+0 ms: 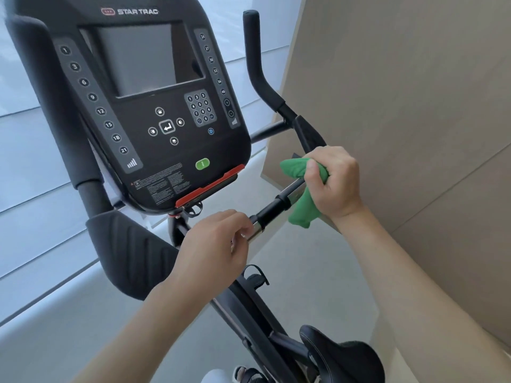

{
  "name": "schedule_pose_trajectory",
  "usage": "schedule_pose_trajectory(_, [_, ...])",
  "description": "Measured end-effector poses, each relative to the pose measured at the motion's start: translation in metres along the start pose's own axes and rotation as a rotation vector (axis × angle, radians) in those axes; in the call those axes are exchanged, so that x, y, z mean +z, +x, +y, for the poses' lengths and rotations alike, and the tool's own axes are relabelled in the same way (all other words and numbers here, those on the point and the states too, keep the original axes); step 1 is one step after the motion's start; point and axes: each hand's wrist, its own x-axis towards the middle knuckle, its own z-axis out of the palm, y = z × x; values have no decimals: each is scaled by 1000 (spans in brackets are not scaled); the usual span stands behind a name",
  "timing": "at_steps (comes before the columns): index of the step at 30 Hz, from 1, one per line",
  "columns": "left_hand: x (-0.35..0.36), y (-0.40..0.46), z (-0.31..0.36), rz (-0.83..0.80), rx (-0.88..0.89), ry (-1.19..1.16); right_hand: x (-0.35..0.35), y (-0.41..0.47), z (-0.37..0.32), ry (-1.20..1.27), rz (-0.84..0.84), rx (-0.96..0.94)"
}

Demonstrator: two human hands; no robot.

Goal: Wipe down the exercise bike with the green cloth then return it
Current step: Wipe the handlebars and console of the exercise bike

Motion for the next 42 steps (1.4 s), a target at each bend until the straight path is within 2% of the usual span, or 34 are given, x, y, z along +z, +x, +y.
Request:
schedule_pose_trajectory(6, [30, 32, 8, -92, -12, 83, 32, -11, 57, -37, -98, 28])
schedule_pose_trajectory(9, [45, 45, 10, -173, -10, 154, 54, -20, 73, -62, -220, 49])
schedule_pose_trajectory(13, [58, 52, 7, -207, -26, 194, 59, -25, 80, -79, -290, 43])
schedule_pose_trajectory(15, [62, 52, 5, -174, -59, 199, 57, -26, 76, -77, -309, 56])
schedule_pose_trajectory(19, [61, 49, 4, 29, -230, 67, 58, -38, 42, -71, -327, 60])
schedule_pose_trajectory(22, [59, 49, 3, 70, -340, -43, 73, -56, 9, -60, -358, 5])
schedule_pose_trajectory(26, [61, 48, 3, 32, -293, 38, 70, -48, 25, 0, -393, -122])
schedule_pose_trajectory(30, [64, 48, 3, -29, -250, 121, 49, -11, 77, -86, -361, 24])
schedule_pose_trajectory(32, [65, 49, 3, -45, -234, 141, 50, -9, 85, -112, -360, 33])
schedule_pose_trajectory(37, [66, 48, 4, -50, -222, 131, 55, -16, 65, -166, -362, 147])
schedule_pose_trajectory(42, [66, 47, 4, 14, -277, 97, 69, -39, 15, -127, -419, 47])
